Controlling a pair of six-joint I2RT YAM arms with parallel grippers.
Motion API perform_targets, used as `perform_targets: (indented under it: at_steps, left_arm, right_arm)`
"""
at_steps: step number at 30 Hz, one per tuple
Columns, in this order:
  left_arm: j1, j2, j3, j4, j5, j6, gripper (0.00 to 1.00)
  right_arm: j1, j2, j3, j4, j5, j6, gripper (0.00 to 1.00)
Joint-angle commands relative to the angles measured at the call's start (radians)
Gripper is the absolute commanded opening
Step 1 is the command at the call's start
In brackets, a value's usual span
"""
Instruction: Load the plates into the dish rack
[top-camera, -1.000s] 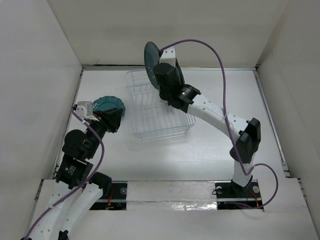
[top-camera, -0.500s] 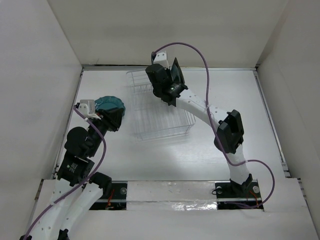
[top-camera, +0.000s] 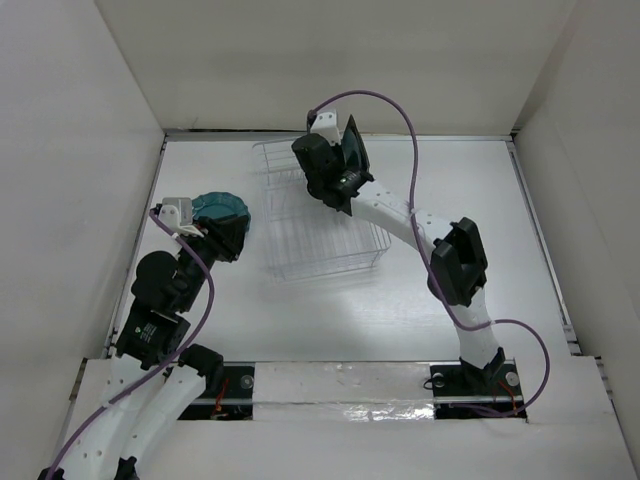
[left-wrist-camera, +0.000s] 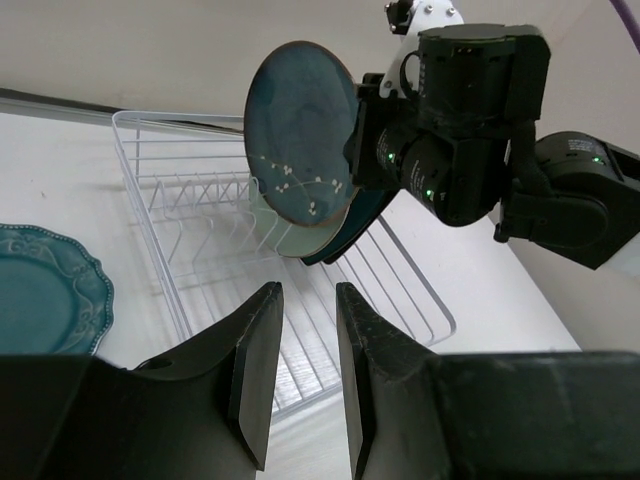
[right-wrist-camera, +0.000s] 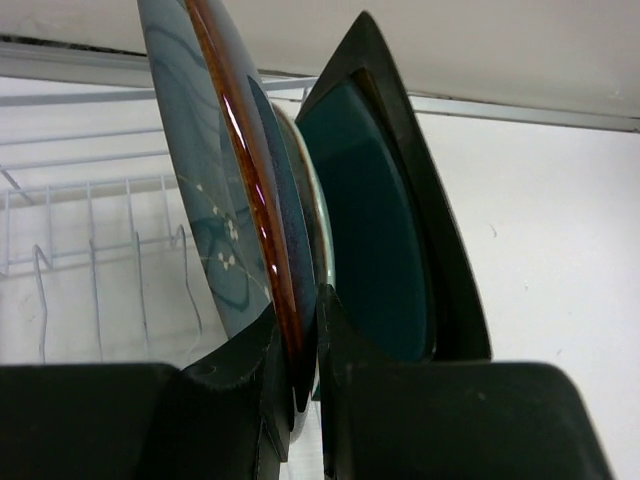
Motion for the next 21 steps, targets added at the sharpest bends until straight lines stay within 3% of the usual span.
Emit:
perform_targets:
  at_steps: [1, 12, 15, 18, 19, 21]
  left_arm:
    - [-0.004, 0.002, 0.01, 0.042, -0.017, 0.015, 0.25]
    - [0.005, 0.024, 0.008, 0.032, -0.057, 0.012, 0.25]
    - [0.028, 0.033, 0.007, 0.039, -0.058, 0.006, 0.27]
    - [0.028, 0.051, 0.01, 0.038, -0.054, 0.006, 0.29]
    - [0.028, 0.054, 0.01, 0.036, -0.055, 0.006, 0.29]
    - [0.028, 0.059, 0.01, 0.044, -0.061, 0.006, 0.29]
  right_arm:
    - [0.013, -0.017, 0.015, 0.145, 0.042, 0.055, 0.0]
    - [0.051, 0.008, -0.069, 0.144, 0.013, 0.129, 0.0]
    - [0.06, 0.021, -0.076, 0.147, 0.0, 0.132, 0.17]
    - [0.06, 0.024, -0.085, 0.141, -0.004, 0.144, 0.2]
    - [0.07, 0.02, -0.1, 0.147, -0.006, 0.147, 0.28]
    - [0.07, 0.008, -0.115, 0.156, -0.016, 0.149, 0.36]
